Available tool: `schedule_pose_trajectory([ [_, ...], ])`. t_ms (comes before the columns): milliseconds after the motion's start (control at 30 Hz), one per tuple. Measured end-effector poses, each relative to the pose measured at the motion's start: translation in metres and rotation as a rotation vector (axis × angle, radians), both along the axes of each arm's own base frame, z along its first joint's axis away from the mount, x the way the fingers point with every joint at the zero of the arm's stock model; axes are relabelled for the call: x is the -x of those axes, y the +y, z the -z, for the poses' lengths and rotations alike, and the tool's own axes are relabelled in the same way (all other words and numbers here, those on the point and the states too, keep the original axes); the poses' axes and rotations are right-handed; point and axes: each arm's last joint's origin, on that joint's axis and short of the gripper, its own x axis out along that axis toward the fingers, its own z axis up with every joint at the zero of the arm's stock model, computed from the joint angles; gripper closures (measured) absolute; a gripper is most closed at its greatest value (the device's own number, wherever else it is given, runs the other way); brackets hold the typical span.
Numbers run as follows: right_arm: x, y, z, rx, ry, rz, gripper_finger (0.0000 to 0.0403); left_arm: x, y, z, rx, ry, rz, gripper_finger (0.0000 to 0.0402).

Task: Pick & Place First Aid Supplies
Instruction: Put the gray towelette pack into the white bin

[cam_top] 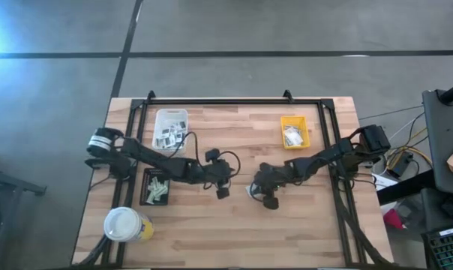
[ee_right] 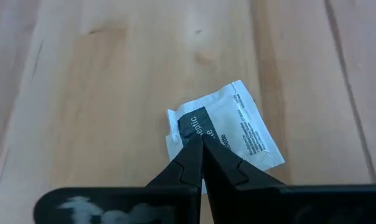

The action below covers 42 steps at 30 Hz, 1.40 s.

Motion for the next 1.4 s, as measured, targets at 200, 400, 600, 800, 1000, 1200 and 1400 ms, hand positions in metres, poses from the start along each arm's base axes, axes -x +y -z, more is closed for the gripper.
schedule_pose_trajectory([
  [200,-0.003,-0.004,-0.002,0.006,-0.028,0.094,0.0394,-0.01,-0.003,0.013,-0.025,-0.011,0.083,0.0321],
  [400,-0.006,-0.003,-0.004,-0.019,-0.063,0.108,0.0394,-0.024,-0.005,0.031,0.018,-0.08,0.184,0.0322],
  [600,-0.006,-0.002,-0.005,-0.036,-0.068,0.12,0.0394,-0.028,0.001,0.042,0.016,-0.072,0.171,0.0354],
  [800,-0.012,-0.001,-0.011,-0.039,-0.087,0.116,0.0394,-0.03,0.004,0.041,0.017,-0.086,0.218,0.0396],
  [1000,-0.015,0.001,-0.021,-0.037,-0.005,0.095,0.0394,-0.03,0.003,0.04,0.018,-0.094,0.298,0.04],
  [1200,-0.007,0.004,-0.035,-0.004,0.119,0.081,0.0394,-0.031,0.003,0.039,0.001,-0.101,0.307,0.0401],
  [1400,0.002,0.011,-0.051,-0.006,0.099,0.055,0.0394,-0.033,0.004,0.035,-0.017,-0.15,0.314,0.0401],
])
